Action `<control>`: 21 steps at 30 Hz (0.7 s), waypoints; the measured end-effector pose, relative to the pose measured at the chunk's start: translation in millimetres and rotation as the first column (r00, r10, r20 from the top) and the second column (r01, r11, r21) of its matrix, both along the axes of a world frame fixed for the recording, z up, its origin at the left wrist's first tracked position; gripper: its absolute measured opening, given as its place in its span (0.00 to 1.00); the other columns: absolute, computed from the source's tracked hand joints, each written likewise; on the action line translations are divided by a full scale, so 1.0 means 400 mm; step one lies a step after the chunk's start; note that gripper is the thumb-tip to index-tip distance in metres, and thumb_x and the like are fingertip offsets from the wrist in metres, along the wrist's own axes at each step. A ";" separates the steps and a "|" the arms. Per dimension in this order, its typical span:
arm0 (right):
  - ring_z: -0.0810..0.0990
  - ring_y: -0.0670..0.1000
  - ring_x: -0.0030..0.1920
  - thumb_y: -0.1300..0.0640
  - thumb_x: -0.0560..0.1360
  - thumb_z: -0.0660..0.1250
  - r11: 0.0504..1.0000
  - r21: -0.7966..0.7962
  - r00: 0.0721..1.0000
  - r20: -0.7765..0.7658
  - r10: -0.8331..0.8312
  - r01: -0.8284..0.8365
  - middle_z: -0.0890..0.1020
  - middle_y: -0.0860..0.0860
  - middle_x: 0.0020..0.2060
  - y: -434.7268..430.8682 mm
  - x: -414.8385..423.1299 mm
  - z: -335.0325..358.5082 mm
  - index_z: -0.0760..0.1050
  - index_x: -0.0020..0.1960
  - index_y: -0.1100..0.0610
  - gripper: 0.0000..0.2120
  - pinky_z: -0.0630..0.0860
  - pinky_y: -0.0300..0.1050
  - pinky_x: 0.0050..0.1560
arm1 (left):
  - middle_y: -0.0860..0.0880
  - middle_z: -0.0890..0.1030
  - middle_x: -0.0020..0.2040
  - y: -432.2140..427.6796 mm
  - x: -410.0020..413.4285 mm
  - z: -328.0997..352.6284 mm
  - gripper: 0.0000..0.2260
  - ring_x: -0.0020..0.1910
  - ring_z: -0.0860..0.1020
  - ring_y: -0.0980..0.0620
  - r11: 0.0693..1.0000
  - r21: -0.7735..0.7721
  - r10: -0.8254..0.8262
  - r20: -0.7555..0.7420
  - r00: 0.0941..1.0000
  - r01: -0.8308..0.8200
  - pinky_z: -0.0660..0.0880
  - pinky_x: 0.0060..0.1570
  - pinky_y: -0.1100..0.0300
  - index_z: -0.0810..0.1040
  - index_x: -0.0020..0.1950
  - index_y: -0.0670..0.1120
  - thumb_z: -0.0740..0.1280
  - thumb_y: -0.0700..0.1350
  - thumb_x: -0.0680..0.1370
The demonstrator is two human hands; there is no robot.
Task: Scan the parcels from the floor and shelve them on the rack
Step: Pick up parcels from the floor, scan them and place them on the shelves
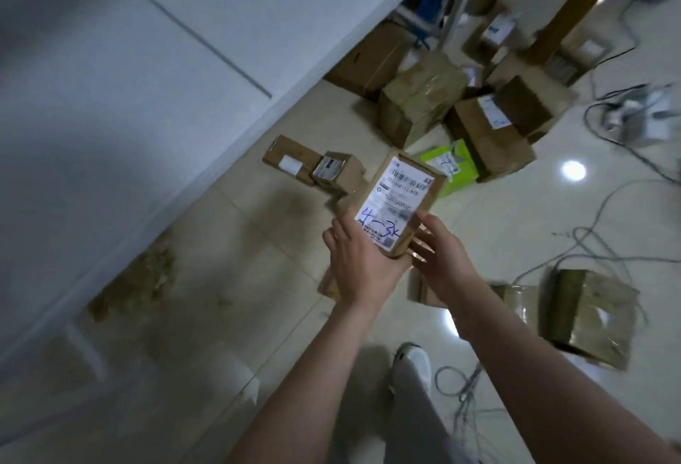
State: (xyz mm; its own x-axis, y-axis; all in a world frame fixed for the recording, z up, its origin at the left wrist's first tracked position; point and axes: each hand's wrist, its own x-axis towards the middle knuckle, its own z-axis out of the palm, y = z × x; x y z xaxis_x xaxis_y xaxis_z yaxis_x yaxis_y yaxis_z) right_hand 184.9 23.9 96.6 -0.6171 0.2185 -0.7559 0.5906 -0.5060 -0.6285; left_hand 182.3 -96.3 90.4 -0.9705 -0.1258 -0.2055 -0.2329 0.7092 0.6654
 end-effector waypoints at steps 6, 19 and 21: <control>0.84 0.52 0.47 0.55 0.75 0.69 0.991 0.075 0.989 -0.104 -0.106 0.114 0.86 0.52 0.48 0.186 0.128 0.486 0.81 0.56 0.56 0.11 0.78 0.50 0.55 | 0.47 0.73 0.64 0.144 0.051 0.489 0.45 0.62 0.67 0.49 0.959 0.087 -0.263 -0.091 0.960 0.271 0.70 0.61 0.53 0.66 0.72 0.45 0.81 0.54 0.60; 0.86 0.51 0.42 0.55 0.78 0.67 0.906 -0.080 0.878 -0.225 -0.423 0.416 0.87 0.53 0.44 0.418 0.304 0.959 0.79 0.57 0.57 0.10 0.79 0.52 0.55 | 0.53 0.65 0.75 0.403 0.156 0.991 0.53 0.72 0.66 0.55 0.816 0.516 -0.352 0.086 0.932 0.261 0.69 0.69 0.54 0.56 0.79 0.57 0.81 0.60 0.61; 0.84 0.47 0.35 0.54 0.79 0.64 0.888 -0.138 0.852 -0.251 -0.460 0.438 0.85 0.49 0.36 0.452 0.299 0.987 0.79 0.54 0.56 0.08 0.77 0.54 0.60 | 0.52 0.65 0.78 0.441 0.126 1.024 0.54 0.74 0.67 0.50 0.793 0.580 -0.356 0.187 0.916 0.190 0.69 0.71 0.46 0.56 0.80 0.56 0.75 0.69 0.58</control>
